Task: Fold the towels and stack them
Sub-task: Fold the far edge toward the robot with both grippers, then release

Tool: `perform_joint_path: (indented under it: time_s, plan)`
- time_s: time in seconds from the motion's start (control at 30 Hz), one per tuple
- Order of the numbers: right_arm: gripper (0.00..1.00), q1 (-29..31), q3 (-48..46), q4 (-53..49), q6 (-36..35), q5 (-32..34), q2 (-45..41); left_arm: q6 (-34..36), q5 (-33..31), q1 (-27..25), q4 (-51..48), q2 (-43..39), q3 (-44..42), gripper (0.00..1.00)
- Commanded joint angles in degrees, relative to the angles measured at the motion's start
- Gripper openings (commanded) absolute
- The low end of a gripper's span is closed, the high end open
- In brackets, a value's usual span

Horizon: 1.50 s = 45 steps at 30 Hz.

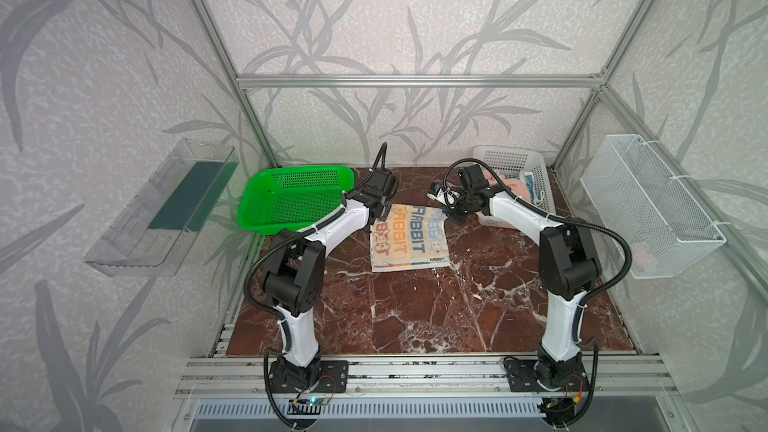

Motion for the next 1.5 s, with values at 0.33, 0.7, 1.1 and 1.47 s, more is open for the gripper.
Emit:
perform_joint_path:
  time_s: [0.33,0.7,1.1,1.47]
  plan:
    - [0.0,-0.54,-2.64,-7.1,2.51,-5.47,-5.28,-4.84,3.03,-0.4,-6.56,-7.1,-5.15,0.0]
    - [0.0,-0.54,-6.47,-9.77,4.32,-8.09,-8.53,-9.44,4.51,-1.32,-9.63,-10.18,-7.92,0.0]
    - [0.0,0.45,-9.99,-12.96,5.16,-8.16,-10.96,-11.98,5.66,-3.99,-12.06,-12.43,-10.51,0.0]
    - [0.0,3.3,-13.91,-13.92,6.43,-6.28,-12.85,-14.18,5.36,-5.82,-12.75,-12.87,-13.93,0.0]
